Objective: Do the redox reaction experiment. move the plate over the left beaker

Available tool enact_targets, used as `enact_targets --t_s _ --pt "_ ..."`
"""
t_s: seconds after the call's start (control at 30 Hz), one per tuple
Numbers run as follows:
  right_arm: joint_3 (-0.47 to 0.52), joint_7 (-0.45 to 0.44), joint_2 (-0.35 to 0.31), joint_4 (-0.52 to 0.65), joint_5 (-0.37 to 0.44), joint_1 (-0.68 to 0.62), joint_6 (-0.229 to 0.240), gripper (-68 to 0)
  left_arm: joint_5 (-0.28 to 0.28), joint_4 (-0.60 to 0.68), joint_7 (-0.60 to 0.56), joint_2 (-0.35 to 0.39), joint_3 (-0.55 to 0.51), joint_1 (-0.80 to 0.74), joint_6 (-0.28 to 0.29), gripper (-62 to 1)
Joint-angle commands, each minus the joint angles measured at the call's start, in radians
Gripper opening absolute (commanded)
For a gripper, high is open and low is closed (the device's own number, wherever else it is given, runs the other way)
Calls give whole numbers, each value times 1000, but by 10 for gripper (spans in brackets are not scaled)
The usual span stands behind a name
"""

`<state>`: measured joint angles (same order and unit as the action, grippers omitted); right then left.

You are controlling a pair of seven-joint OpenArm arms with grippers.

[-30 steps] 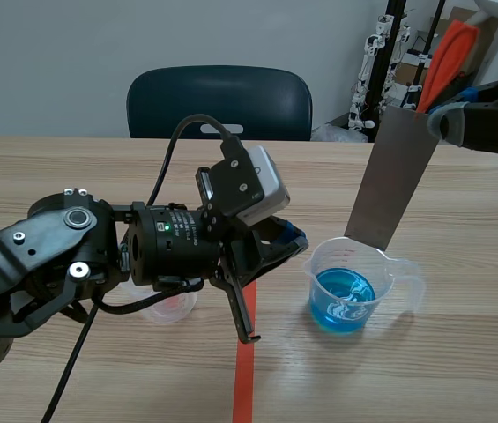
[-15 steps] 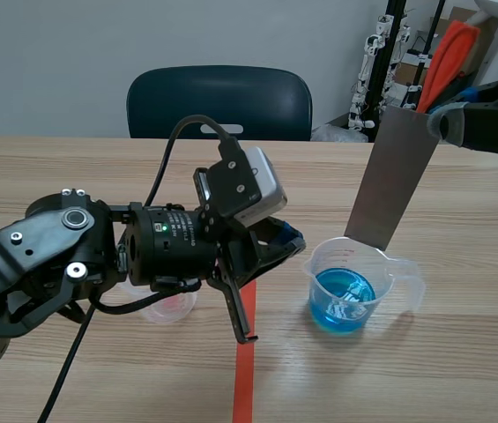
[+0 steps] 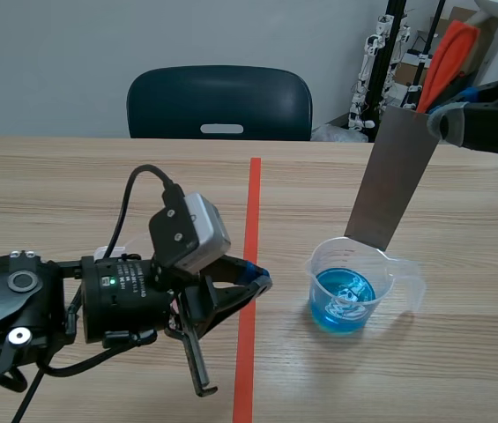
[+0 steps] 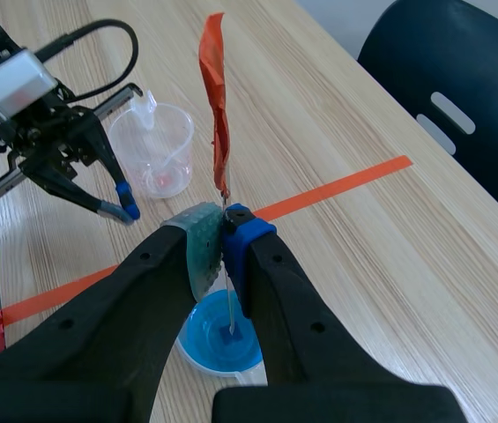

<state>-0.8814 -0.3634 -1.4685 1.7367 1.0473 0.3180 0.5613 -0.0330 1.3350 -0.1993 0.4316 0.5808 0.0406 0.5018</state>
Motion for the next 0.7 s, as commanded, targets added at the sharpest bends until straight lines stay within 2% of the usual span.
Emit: enact_targets --t_s 0.0,0.13,0.33,0.57,0.6,0.67 --pt "41 -2 0 5 11 17 0 -667 -12 54 -40 19 -24 -19 -2 -584" --pt "81 47 24 5 11 17 7 -667 -12 83 -55 62 -72 -77 -3 -584" --pt "124 108 78 5 11 17 8 -667 -13 110 -157 132 -153 -180 -10 -584" --pt "185 188 157 5 -4 18 8 -667 -11 122 -353 209 -271 -342 -9 -579" --pt "193 198 168 5 -5 18 8 -667 -11 122 -377 219 -288 -367 -9 -567" --pt "198 227 190 5 -7 36 16 -667 -11 122 -417 234 -321 -414 -9 -502"
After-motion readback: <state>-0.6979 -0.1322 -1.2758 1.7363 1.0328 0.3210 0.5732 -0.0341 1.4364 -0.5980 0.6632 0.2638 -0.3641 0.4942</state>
